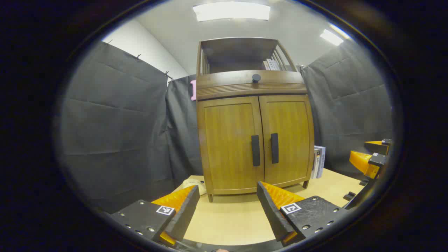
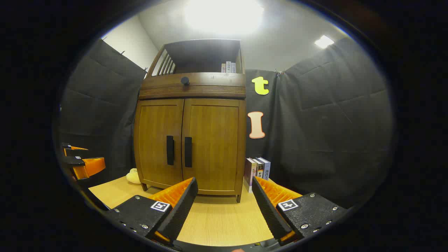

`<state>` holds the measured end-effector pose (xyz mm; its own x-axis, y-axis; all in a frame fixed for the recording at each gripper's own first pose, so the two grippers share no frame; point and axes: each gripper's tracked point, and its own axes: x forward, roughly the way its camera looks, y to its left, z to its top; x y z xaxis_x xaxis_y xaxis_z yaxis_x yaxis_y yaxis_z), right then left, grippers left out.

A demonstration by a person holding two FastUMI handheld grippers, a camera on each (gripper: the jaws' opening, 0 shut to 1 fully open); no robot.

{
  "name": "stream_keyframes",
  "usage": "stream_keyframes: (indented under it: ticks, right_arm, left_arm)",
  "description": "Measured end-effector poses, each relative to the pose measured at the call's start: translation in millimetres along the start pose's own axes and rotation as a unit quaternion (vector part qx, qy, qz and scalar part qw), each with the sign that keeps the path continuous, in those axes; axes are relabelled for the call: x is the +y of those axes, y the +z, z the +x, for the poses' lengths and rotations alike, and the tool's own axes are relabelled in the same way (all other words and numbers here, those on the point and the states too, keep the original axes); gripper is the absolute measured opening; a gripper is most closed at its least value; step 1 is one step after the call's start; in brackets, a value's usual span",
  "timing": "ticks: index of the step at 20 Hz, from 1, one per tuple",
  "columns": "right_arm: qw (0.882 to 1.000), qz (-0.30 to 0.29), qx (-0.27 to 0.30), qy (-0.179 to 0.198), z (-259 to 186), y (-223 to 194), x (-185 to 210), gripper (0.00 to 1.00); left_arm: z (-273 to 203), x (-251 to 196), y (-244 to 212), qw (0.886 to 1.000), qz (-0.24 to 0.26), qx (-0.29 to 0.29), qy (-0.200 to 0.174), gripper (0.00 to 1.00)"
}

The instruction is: Open the right door of the double-door shoe cabinet with the right hand, and open the left door with the left hand.

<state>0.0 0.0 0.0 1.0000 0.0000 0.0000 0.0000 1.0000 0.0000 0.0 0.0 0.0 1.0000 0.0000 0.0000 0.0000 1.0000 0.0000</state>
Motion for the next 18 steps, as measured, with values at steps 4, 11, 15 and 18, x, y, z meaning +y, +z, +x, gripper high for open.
stream_keyframes:
  ticks: [4,11,15,18]
  right_arm:
    - [1.000,0.011,0.002,-0.006,-2,0,-7,0.96]
    - [1.000,0.017,-0.001,-0.009,-2,3,-15,0.96]
    - [1.000,0.024,-0.002,-0.006,-3,5,-17,0.96]
    - [0.999,0.043,-0.012,0.013,2,15,-10,0.96]
  left_arm:
    - [-3,-6,4,1.000,0.003,-0.006,-0.011,0.94]
    - [-5,-17,14,1.000,0.007,-0.019,-0.020,0.94]
    - [0,-24,23,0.999,0.008,-0.030,-0.022,0.94]
    - [-2,-26,24,0.999,0.010,-0.034,-0.021,0.94]
